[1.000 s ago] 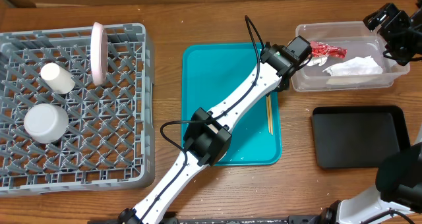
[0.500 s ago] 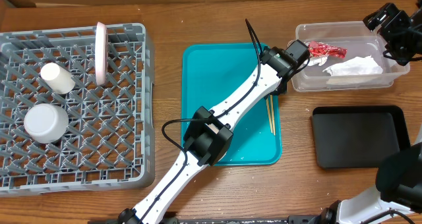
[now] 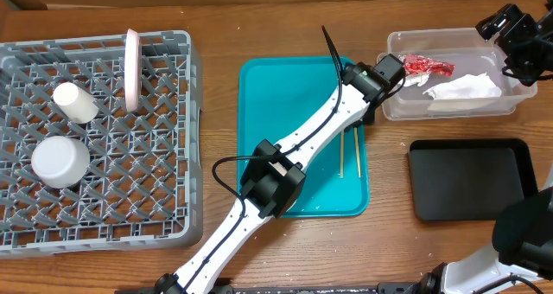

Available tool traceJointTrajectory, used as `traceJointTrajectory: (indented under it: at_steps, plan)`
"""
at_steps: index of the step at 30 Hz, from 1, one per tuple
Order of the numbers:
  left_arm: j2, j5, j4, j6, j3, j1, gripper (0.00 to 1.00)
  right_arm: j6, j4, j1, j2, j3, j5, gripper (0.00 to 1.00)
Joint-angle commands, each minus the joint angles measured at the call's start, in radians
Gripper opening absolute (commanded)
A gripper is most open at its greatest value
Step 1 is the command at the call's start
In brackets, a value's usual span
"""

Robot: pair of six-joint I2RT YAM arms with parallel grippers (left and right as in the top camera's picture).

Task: Sort waste into correct bins and load items into the dishwasher
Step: 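Reach the left gripper to the chopsticks and grasp one chopstick, then carry the chopstick to the rack and drop it in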

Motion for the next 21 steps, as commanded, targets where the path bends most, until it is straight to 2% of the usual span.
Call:
traceJointTrajectory:
  at_steps: [1, 8, 14, 17, 21]
  plan:
    - [-0.057, 0.001, -0.04, 0.142, 0.107, 0.024, 0.04, 0.002, 0.002, -0.002, -0.016, 0.025, -0.003, 1.0]
    - [-0.224, -0.023, -0.166, 0.428, 0.281, 0.12, 0.04, 0.002, 0.002, -0.002, -0.016, 0.025, -0.003, 1.0]
    - [-0.346, -0.032, -0.32, 0.488, 0.289, 0.303, 0.04, 0.002, 0.002, -0.002, -0.016, 0.025, -0.003, 1.0]
    - [-0.369, 0.007, -0.325, 0.552, 0.271, 0.407, 0.04, 0.002, 0.002, -0.002, -0.016, 0.025, -0.003, 1.0]
    - [-0.369, 0.008, -0.325, 0.555, 0.25, 0.553, 0.04, 0.002, 0.002, -0.002, -0.016, 0.025, -0.003, 1.0]
